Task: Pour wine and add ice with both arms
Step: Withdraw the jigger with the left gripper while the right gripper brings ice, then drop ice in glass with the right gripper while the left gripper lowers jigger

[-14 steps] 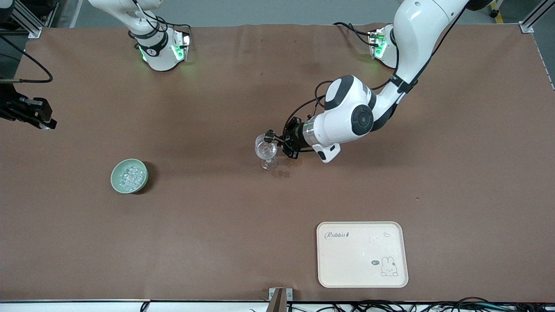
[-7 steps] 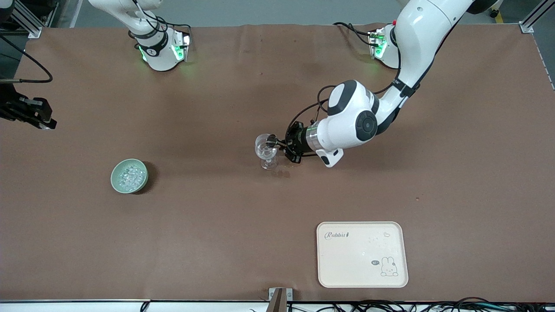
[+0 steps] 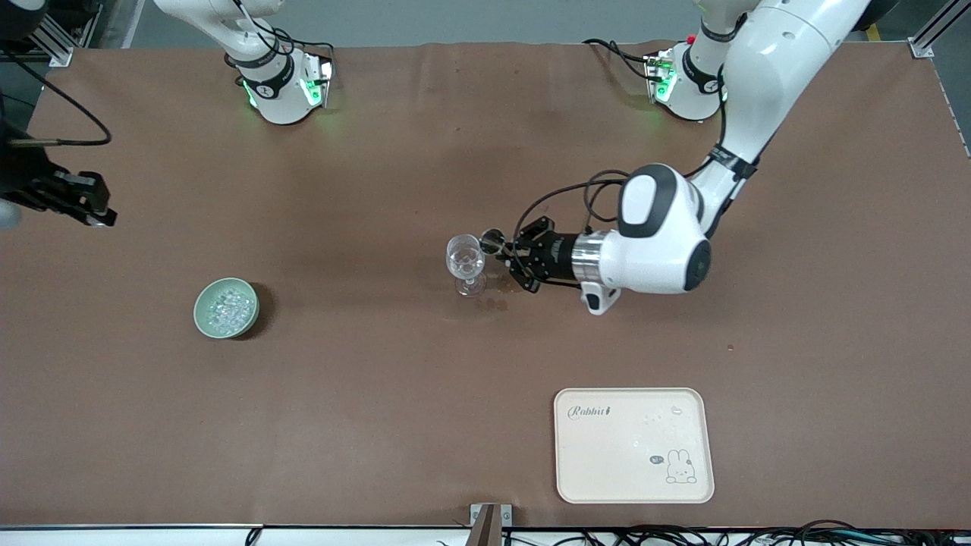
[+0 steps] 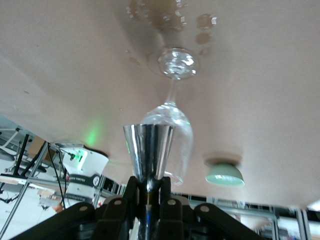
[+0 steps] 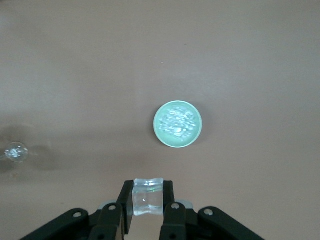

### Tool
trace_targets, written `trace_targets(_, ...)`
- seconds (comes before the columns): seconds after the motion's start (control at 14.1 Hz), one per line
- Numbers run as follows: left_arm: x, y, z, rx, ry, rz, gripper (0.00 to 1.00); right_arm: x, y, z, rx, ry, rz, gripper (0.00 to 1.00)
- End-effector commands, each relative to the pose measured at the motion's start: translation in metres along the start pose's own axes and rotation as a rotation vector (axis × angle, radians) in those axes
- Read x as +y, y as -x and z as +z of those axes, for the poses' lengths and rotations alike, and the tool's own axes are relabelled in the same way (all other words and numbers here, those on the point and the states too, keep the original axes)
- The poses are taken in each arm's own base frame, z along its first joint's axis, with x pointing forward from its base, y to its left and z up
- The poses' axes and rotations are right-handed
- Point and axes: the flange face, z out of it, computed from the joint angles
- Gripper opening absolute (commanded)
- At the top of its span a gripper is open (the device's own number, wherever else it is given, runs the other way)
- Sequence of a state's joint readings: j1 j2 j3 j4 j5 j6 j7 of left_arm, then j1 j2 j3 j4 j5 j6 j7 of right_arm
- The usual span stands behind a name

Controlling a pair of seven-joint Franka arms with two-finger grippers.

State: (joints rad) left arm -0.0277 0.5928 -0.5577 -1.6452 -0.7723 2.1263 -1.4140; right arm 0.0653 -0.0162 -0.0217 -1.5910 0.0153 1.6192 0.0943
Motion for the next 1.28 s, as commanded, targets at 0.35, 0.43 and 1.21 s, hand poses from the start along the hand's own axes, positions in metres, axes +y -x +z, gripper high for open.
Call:
trace_targets(0.35,0.066,-0.078,-0.116,-0.246,0.174,-0.003,0.01,-0.216,0.021,0.045,0.024,0.064,0.079,0.07)
trace_targets(0.43,0.074,-0.093,-0.131,-0.265,0.211,-0.019,0.01,-0.245,0.024,0.054,0.02,0.063,0.081,0.07)
trace_targets(1.21,0.119,-0.265,-0.189,-0.388,0.614,-0.233,0.01,-0.433,0.047,0.166,0.035,0.039,-0.034,0.05)
